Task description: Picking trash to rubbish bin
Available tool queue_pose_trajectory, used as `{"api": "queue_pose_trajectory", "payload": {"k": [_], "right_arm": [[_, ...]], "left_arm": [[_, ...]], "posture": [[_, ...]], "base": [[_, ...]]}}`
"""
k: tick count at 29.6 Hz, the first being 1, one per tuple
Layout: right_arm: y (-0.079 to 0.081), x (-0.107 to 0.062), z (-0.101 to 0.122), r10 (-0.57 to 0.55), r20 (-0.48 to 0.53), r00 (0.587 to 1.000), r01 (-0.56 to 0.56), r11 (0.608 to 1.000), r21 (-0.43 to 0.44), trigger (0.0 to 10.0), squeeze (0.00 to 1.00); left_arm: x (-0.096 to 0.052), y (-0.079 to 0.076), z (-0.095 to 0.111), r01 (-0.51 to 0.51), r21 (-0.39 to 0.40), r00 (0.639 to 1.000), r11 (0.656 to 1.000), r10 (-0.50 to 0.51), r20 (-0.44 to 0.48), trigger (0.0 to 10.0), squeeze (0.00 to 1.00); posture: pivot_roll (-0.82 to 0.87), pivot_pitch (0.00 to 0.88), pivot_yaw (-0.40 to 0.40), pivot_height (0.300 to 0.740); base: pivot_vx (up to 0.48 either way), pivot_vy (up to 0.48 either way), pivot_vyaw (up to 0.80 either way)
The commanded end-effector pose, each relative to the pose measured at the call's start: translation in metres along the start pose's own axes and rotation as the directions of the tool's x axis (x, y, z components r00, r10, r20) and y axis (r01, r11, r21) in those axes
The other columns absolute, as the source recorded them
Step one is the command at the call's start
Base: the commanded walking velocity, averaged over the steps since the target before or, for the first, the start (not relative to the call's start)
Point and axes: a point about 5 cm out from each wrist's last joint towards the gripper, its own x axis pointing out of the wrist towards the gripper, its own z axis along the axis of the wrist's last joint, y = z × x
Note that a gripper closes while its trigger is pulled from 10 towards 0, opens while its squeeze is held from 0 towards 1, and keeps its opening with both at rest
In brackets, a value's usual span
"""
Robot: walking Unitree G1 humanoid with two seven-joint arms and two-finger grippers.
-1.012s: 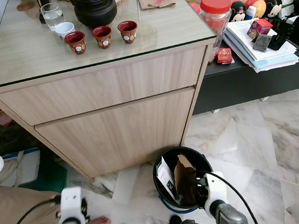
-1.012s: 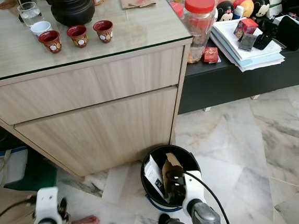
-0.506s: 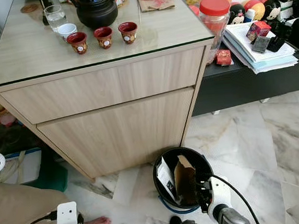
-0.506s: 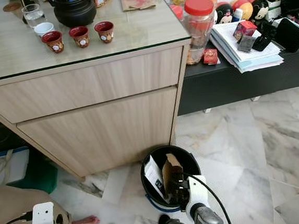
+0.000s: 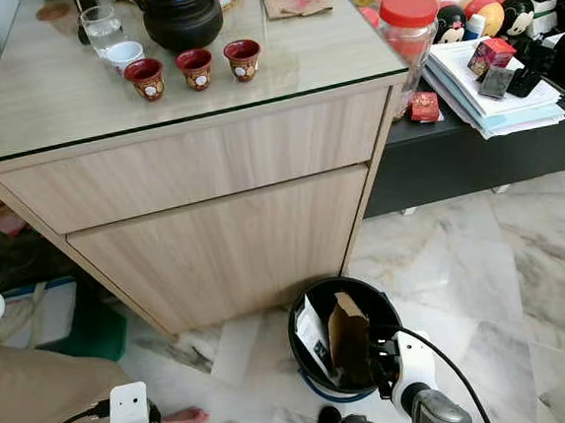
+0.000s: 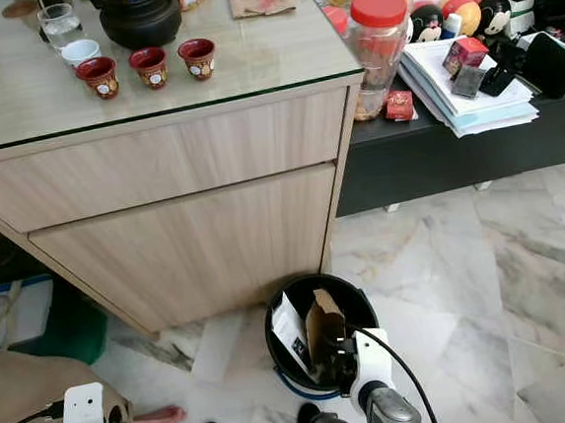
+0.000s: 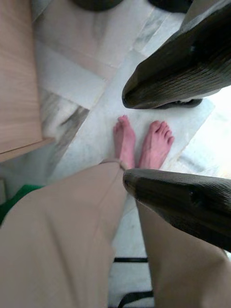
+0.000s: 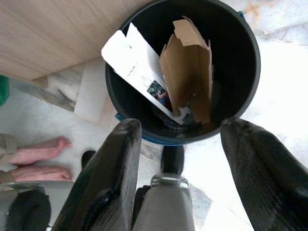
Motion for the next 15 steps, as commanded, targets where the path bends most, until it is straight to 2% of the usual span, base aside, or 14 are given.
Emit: {"api": "queue_pose_trajectory", "payload": {"k": [1,15], "right_arm": [[-0.0018,-0.0024,-0.0093,-0.008,-0.03,1.0,0.008,1.0,0.012,10.0,0.0],[-0.0018,-0.0033,-0.0122,-0.008,-0.038,0.999,0.009,1.0,0.015,10.0,0.0]], "left_arm": [[-0.0051,0.004,-0.0132,-0.014,-0.013,0.999,1.0,0.013,-0.041,10.0,0.0],[-0.0051,0.004,-0.0136,-0.012,-0.015,0.999,1.0,0.011,-0.044,10.0,0.0]], "posture": [[0.16,0.214,-0.041,0.74],[0.16,0.19,-0.042,0.74]], "base": [[-0.281,0.0,0.0],[-0.306,0.0,0.0]]}}
